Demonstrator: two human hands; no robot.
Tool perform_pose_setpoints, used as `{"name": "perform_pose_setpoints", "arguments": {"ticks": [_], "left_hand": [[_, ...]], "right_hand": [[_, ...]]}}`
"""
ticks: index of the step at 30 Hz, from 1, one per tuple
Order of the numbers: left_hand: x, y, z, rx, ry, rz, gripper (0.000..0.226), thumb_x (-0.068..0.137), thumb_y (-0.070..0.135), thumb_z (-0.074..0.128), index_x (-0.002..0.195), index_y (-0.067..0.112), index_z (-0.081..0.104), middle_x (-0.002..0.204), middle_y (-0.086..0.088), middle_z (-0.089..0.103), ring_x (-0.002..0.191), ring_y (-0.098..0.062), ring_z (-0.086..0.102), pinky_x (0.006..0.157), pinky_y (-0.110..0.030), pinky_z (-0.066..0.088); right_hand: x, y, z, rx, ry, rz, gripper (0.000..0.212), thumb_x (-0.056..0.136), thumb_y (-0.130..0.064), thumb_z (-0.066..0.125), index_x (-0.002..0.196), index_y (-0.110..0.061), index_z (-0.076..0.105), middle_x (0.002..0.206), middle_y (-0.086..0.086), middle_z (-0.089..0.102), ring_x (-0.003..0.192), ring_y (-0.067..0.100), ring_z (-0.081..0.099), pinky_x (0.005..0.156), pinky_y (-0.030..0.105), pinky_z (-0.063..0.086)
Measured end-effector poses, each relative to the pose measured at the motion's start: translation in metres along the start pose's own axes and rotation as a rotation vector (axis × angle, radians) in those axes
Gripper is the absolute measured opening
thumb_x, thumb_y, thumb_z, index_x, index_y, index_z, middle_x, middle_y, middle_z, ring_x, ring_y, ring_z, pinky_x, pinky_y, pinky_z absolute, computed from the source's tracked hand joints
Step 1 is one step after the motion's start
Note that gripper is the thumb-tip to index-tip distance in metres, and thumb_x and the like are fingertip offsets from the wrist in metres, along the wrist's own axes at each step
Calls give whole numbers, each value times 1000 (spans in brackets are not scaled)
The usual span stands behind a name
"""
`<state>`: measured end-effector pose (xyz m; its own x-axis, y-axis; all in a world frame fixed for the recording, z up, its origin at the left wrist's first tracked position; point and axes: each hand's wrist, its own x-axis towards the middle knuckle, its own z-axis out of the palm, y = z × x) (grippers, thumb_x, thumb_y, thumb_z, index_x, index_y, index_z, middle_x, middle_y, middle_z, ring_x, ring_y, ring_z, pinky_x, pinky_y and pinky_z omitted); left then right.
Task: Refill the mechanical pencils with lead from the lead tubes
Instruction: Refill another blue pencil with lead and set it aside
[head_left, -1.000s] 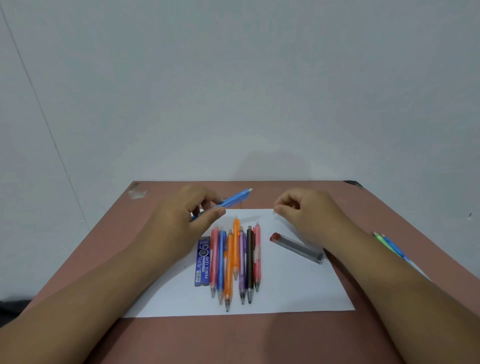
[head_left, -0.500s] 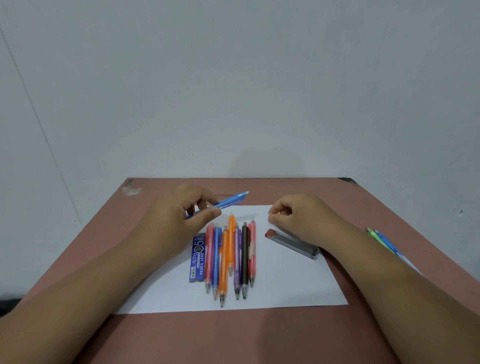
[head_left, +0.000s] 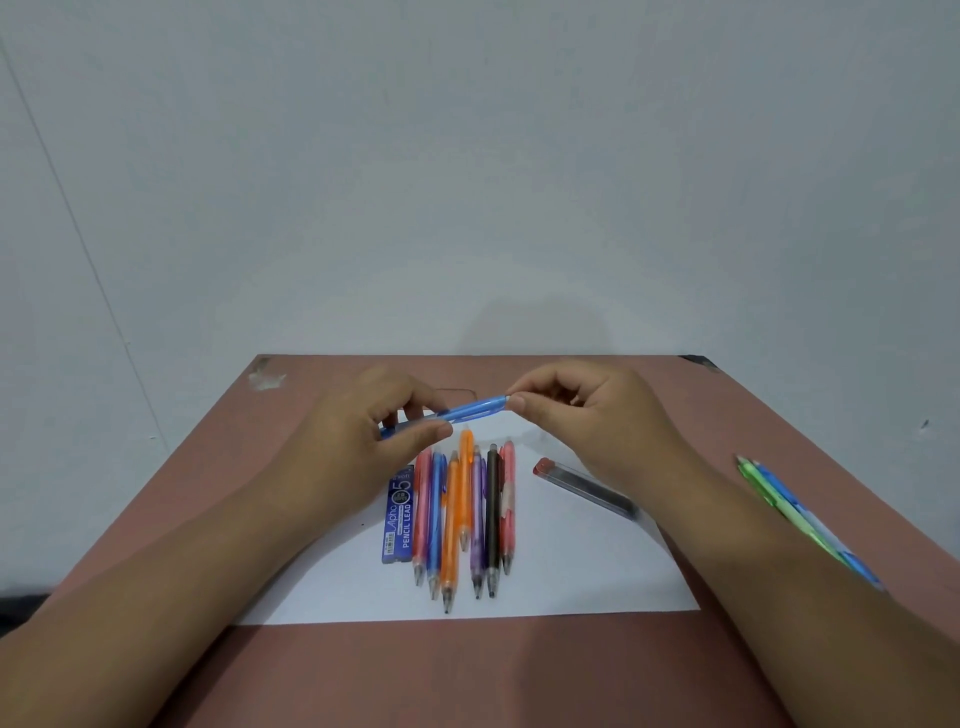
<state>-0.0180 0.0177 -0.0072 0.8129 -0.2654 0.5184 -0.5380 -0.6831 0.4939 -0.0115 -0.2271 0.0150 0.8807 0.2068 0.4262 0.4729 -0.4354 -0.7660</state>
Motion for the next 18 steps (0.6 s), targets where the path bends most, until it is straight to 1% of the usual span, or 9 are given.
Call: {"name": "perform_pose_setpoints", "arguments": {"ticks": [3,6,10,12,15,17,18], "left_hand": [[0,-1,1,-5,-6,-1,26,75,70,48,93,52,53,92,24,58,94,7,54,64,-15,40],[1,0,2,9,-14,4,26,75,71,47,95,54,52,93,24,58,95,6,54,65,-16,41],[1,0,3,18,-20,-5,24,75,71,46,94,57,51,93,25,57,95,7,54,65,-16,40],[1,-1,3,17,-13,-2,27,75,71,45,96,55,53,92,25,57,94,8,53,65,-15,40],[1,-2,1,18,14,-18,36,75,68,48,100,45,59,90,26,56,92,10,53,63,-14,37],[1,-4,0,26,22,-38,33,76,64,51,101,43,60,90,25,56,91,8,52,62,-15,37],[1,-4,-1,28,25,-38,33,76,63,51,101,44,61,90,25,56,91,7,52,62,-16,37]], "right_hand": [[1,0,-2,-2,13,19,7,88,-25,78,85,-31,79,81,-10,74,75,8,64,65,19,54],[1,1,-4,-12,15,31,7,88,-24,78,84,-30,80,80,-12,74,72,4,63,65,17,53],[2,1,-6,-7,19,38,5,87,-23,78,84,-27,80,81,-9,75,77,11,65,65,20,53],[3,1,-7,10,24,47,5,86,-22,79,84,-25,80,82,-9,75,79,11,66,66,21,54],[6,5,-13,26,103,70,6,86,-20,80,81,-25,81,81,-7,75,75,12,65,71,28,53],[8,9,-20,-26,116,116,7,86,-23,79,80,-26,81,82,-8,75,76,12,66,72,28,54],[8,11,-23,-73,87,151,9,87,-23,79,79,-27,80,82,-12,76,78,9,67,72,24,53]]}}
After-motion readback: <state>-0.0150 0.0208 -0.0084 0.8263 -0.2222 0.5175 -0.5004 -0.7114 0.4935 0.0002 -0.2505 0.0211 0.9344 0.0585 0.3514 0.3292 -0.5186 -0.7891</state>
